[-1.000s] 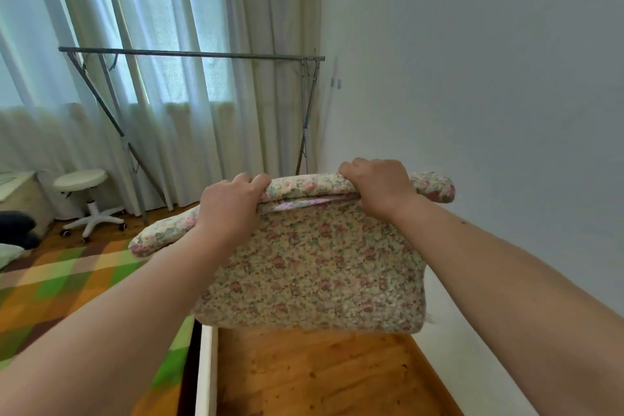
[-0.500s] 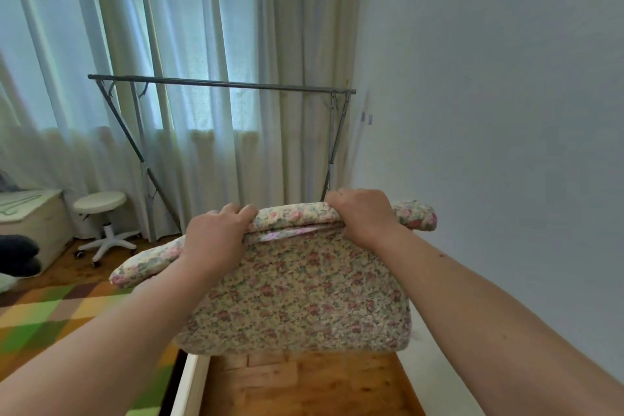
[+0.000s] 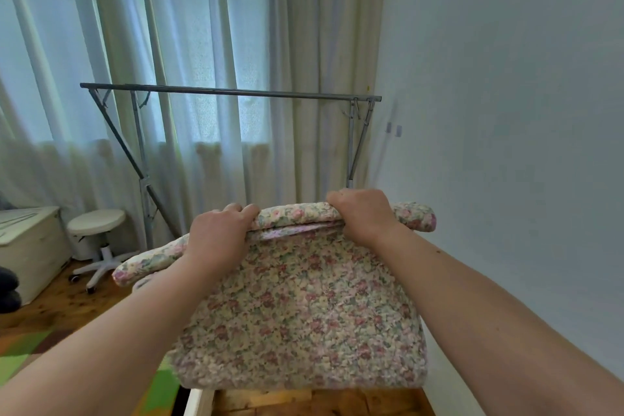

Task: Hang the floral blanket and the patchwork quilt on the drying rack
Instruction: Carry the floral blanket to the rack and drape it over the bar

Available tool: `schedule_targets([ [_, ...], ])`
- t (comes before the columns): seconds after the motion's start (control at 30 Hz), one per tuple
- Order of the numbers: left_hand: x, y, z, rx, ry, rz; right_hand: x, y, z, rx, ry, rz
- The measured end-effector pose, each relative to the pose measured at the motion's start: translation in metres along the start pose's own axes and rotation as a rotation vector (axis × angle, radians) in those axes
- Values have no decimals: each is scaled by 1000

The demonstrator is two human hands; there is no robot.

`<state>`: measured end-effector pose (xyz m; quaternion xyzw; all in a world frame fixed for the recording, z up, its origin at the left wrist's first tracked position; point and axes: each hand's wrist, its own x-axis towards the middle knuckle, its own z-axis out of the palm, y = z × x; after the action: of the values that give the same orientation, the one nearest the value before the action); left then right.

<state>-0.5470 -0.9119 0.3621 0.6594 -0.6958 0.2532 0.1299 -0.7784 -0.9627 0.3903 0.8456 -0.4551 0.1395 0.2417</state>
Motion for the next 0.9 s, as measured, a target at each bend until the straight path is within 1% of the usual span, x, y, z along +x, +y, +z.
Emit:
schedule_targets([
  [0.07,21,-13,11,-14,-12,4,25,0,10,-6,-17,-7],
  [0.33,134,-73,68,39,25,45,146,16,70,-6,61,38],
  [0.57,213,-102,119,43,44,37,230,37,122,-11,131,33],
  [0.73,278,-111,164,46,36,21,296,67,170,25,155,22],
  [0.8,308,-113,188,49,22,5,325,84,197,24,149,13],
  [0.9,352,-114,215,48,-26,-13,365,108,228,41,88,1],
])
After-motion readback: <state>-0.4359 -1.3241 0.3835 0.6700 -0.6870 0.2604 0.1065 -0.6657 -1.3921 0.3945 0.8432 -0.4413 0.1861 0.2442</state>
